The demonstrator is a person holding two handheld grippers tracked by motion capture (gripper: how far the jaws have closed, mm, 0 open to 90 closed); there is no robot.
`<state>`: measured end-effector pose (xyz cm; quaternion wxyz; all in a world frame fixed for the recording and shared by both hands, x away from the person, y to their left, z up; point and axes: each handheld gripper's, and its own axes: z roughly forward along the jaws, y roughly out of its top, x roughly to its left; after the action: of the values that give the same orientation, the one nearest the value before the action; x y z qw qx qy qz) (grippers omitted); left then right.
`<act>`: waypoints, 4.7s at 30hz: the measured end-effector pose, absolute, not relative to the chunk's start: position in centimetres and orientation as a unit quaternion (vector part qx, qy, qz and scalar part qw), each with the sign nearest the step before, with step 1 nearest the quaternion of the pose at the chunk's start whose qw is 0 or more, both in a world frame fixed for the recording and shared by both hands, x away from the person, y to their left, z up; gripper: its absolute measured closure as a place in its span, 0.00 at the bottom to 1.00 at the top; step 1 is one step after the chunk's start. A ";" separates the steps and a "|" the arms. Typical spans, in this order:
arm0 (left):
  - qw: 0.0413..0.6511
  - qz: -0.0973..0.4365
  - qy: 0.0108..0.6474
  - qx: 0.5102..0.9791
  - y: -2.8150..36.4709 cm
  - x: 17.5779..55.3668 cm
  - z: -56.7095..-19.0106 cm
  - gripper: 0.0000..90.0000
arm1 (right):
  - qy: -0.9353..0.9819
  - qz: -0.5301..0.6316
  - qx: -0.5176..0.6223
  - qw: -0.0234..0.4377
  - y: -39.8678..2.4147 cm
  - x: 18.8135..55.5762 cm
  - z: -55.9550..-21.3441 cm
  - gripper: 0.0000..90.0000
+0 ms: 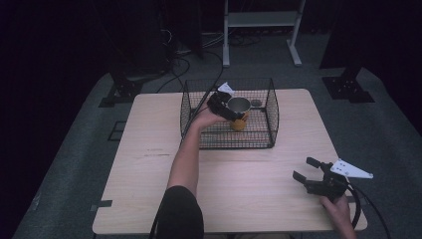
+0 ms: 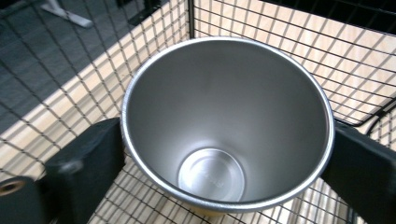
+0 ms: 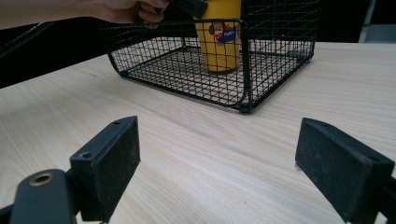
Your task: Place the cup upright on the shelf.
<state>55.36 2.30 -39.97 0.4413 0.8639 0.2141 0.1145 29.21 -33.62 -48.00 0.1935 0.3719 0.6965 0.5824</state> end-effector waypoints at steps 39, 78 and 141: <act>0.505 0.149 0.179 0.831 4.7 50.9 -35.3 0.02 | 0.696 0.581 0.374 0.195 -33.6 29.2 -48.0 0.14; 0.534 0.167 0.167 0.812 7.9 44.6 -34.9 0.03 | 0.701 0.575 0.373 0.199 -33.4 29.1 -48.0 0.14; 0.546 0.165 0.151 0.808 12.2 36.1 -38.7 0.03 | 0.704 0.560 0.380 0.217 -33.1 29.0 -47.9 0.14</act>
<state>36.14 12.15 -38.71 0.5457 0.8076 0.1509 0.1649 28.99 -33.08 -47.93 0.2165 0.3800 0.7040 0.5596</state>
